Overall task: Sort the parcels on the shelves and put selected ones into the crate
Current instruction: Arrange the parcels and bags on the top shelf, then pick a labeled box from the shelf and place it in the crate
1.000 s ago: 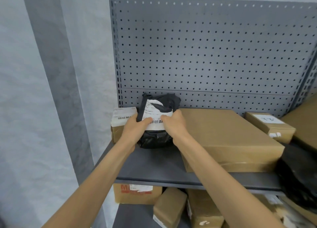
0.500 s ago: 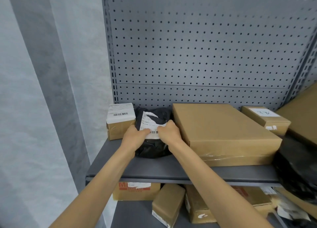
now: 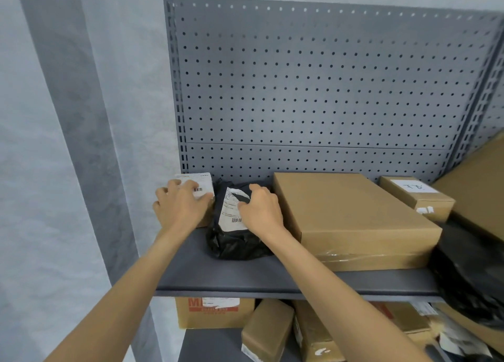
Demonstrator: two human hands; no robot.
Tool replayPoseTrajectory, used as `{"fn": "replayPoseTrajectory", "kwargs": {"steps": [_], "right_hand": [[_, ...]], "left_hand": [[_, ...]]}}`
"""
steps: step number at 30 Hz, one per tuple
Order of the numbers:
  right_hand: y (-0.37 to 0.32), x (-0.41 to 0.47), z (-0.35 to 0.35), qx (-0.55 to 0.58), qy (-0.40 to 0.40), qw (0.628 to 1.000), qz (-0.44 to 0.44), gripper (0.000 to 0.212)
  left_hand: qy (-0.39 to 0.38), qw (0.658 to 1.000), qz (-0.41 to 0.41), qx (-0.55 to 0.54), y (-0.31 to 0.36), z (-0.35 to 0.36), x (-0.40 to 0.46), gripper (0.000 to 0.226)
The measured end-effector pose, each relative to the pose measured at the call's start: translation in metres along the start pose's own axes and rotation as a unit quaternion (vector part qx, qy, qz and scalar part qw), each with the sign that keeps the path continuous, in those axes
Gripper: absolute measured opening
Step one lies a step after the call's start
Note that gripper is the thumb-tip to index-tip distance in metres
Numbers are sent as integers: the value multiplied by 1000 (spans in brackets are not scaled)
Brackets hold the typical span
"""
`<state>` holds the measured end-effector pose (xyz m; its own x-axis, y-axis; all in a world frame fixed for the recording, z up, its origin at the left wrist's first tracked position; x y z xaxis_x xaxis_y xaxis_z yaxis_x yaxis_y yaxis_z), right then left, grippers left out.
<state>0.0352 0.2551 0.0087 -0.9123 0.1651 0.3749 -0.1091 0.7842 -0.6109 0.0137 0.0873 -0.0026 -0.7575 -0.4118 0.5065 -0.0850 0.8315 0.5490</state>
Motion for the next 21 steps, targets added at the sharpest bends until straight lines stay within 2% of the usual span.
{"fn": "replayPoseTrajectory", "kwargs": {"steps": [7,11,13,15,18,21], "right_hand": [[-6,-3,-13,56,11,998,-23,46],[-5,1,-38,94,20,995,-16,39],[-2,3,-53,101,27,994,-15,35],[4,5,-72,102,38,994,-16,32],[20,6,-102,102,48,994,-8,30],[48,9,-131,62,45,997,1,30]], "left_hand": [[-67,995,51,-55,1,8,9,40],[-93,992,63,-63,-1,8,15,39],[-88,993,65,-38,5,3,13,45],[-48,995,83,-23,18,-6,9,50],[-20,985,143,-95,54,-16,-6,45],[-75,969,163,-170,96,-13,-34,41]]}}
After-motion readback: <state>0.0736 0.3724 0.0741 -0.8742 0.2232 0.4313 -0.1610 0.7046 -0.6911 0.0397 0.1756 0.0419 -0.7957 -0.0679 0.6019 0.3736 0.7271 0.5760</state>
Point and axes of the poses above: each hand's wrist, its own x-axis towards the middle knuckle, its own z-axis out of the palm, y = z × x, the point moved 4 cm from there along x, towards the middle knuckle, and after that the axes turned 9 degrees about y, right-handed, at the moved point
